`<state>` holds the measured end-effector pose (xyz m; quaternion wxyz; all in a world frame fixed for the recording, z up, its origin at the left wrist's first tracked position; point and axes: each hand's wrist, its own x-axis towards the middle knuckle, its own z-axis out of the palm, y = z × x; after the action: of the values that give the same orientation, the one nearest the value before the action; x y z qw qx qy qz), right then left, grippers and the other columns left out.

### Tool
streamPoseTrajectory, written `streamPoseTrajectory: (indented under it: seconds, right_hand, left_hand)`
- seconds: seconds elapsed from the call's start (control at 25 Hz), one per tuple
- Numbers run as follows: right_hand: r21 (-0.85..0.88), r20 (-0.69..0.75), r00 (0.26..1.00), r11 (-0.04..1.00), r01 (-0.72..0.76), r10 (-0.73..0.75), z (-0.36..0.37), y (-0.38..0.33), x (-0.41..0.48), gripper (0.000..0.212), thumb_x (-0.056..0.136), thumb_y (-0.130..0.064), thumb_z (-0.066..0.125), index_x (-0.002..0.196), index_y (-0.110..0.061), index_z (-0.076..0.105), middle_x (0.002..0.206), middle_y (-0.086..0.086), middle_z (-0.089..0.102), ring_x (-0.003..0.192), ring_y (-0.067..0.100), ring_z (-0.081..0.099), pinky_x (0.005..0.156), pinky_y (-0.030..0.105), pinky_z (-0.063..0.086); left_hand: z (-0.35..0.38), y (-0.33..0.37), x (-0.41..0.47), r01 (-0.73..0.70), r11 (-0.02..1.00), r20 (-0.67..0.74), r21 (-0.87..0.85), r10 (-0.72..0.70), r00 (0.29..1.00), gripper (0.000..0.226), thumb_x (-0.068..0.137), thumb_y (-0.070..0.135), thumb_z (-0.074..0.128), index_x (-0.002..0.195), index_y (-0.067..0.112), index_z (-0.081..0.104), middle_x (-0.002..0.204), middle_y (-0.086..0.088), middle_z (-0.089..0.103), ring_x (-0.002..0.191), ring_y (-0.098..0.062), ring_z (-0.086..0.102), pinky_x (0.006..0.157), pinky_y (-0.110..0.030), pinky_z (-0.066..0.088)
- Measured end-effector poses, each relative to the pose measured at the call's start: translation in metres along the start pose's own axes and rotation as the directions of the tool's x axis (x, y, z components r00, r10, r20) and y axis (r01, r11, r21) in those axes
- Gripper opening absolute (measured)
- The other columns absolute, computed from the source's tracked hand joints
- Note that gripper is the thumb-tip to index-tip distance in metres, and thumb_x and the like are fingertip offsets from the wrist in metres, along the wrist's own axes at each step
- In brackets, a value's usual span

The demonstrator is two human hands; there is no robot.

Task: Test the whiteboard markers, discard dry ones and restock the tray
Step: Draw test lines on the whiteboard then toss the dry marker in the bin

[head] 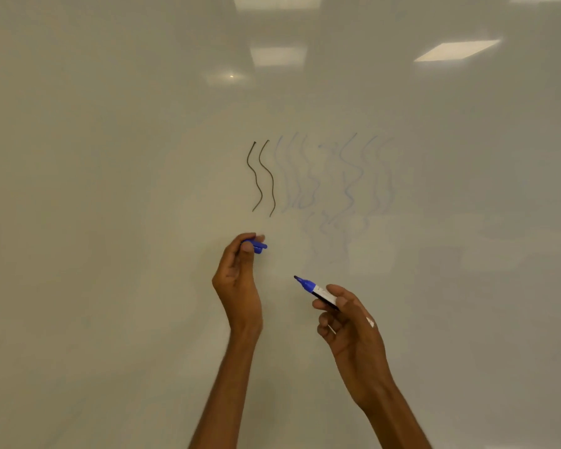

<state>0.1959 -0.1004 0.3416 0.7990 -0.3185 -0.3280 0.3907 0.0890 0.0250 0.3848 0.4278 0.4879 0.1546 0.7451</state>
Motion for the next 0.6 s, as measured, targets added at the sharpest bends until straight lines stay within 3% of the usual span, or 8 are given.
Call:
streamPoseTrajectory:
  seconds: [0.12,0.2,0.32,0.6]
  right_hand:
    - [-0.088,-0.011,1.000,0.996,0.024,-0.025,-0.002,-0.001,0.005,0.026,0.097,-0.013,0.052,0.114,-0.002,0.068,0.099,0.020,0.072,0.068,0.018,0.061,0.068,0.030,0.053]
    - [-0.145,-0.029,0.999,0.989,0.023,-0.027,-0.006,0.000,0.006,0.025,0.098,-0.013,0.052,0.114,-0.004,0.069,0.099,0.019,0.073,0.070,0.018,0.062,0.069,0.029,0.055]
    - [-0.234,-0.011,1.000,0.972,0.013,-0.016,-0.011,0.004,0.007,0.021,0.097,-0.013,0.055,0.108,-0.009,0.072,0.095,0.016,0.075,0.072,0.022,0.065,0.070,0.031,0.057]
    - [-0.339,0.011,1.000,0.941,0.009,-0.006,-0.024,0.015,0.008,0.018,0.093,-0.016,0.061,0.107,-0.015,0.072,0.095,0.009,0.076,0.077,0.025,0.070,0.073,0.032,0.060]
  left_hand:
    - [-0.003,-0.002,-0.022,0.297,0.930,-0.016,-0.216,-0.307,0.952,0.019,0.099,0.020,0.055,0.105,0.016,0.073,0.107,-0.002,0.074,0.107,-0.021,0.069,0.098,-0.038,0.054]
    - [-0.005,-0.006,-0.031,0.402,0.880,-0.018,-0.254,-0.420,0.907,0.019,0.098,0.019,0.056,0.105,0.015,0.074,0.113,-0.009,0.073,0.111,-0.026,0.068,0.097,-0.040,0.055]
    - [-0.005,-0.009,-0.045,0.445,0.863,-0.037,-0.239,-0.467,0.884,0.019,0.096,0.020,0.058,0.105,0.015,0.074,0.114,-0.013,0.073,0.110,-0.029,0.069,0.093,-0.037,0.058]
    - [0.001,-0.015,-0.071,0.448,0.883,-0.087,-0.138,-0.461,0.883,0.018,0.097,0.019,0.058,0.106,0.018,0.074,0.102,-0.003,0.077,0.103,-0.021,0.072,0.092,-0.033,0.058]
